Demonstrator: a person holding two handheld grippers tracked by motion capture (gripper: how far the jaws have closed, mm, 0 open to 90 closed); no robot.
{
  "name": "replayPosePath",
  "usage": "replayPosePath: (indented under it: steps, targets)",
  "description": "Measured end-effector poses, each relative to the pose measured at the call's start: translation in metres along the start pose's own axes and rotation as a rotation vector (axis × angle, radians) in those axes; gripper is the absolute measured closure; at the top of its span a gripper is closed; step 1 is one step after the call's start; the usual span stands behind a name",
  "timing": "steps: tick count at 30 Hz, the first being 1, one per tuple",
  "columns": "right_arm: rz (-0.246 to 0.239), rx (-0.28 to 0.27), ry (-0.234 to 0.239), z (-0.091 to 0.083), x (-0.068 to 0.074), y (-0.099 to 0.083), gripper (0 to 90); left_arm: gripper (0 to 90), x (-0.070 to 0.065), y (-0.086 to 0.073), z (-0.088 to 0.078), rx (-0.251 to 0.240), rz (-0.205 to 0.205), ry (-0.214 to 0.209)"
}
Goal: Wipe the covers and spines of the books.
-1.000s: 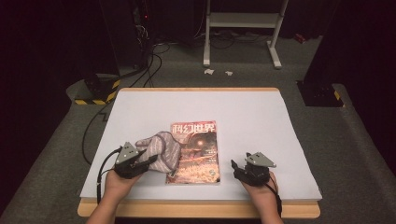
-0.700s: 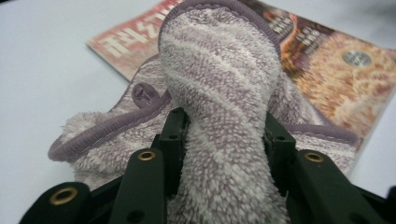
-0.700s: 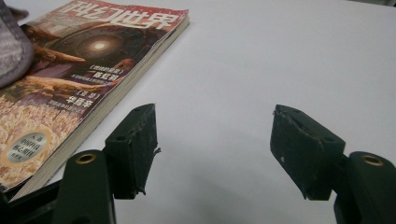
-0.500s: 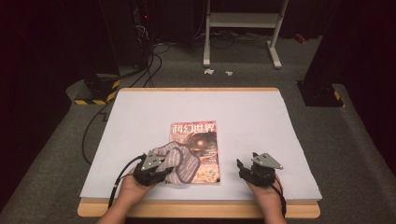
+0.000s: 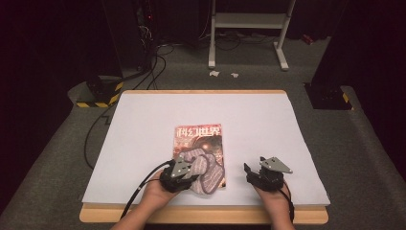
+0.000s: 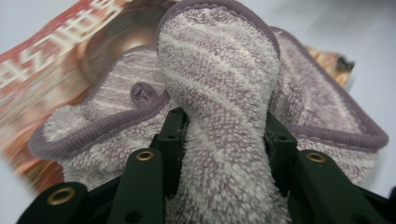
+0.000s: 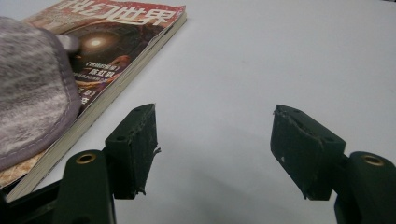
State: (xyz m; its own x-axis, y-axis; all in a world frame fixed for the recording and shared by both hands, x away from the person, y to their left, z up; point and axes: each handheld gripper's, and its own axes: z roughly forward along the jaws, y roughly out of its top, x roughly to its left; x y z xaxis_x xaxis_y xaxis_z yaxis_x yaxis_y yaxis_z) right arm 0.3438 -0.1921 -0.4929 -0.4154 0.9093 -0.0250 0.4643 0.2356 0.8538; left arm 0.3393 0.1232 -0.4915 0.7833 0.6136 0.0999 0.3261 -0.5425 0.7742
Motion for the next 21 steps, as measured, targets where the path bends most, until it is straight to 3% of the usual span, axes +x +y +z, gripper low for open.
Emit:
replayPosePath:
  steps: [6, 10, 15, 21]
  targets:
    - [0.016, 0.004, 0.011, 0.0, -0.001, 0.0, 33.8, 59.0, -0.018, 0.021, 0.022, -0.007, 0.027, -0.04]
    - [0.022, 0.008, 0.015, 0.0, -0.002, -0.001, 34.1, 59.0, -0.024, 0.027, 0.029, -0.01, 0.028, -0.057]
    - [0.023, 0.007, 0.015, 0.0, -0.001, -0.001, 33.7, 58.8, -0.018, 0.021, 0.023, -0.013, 0.017, -0.06]
    - [0.032, 0.017, 0.022, 0.002, -0.001, -0.002, 32.5, 58.0, -0.004, 0.003, 0.006, -0.015, -0.009, -0.034]
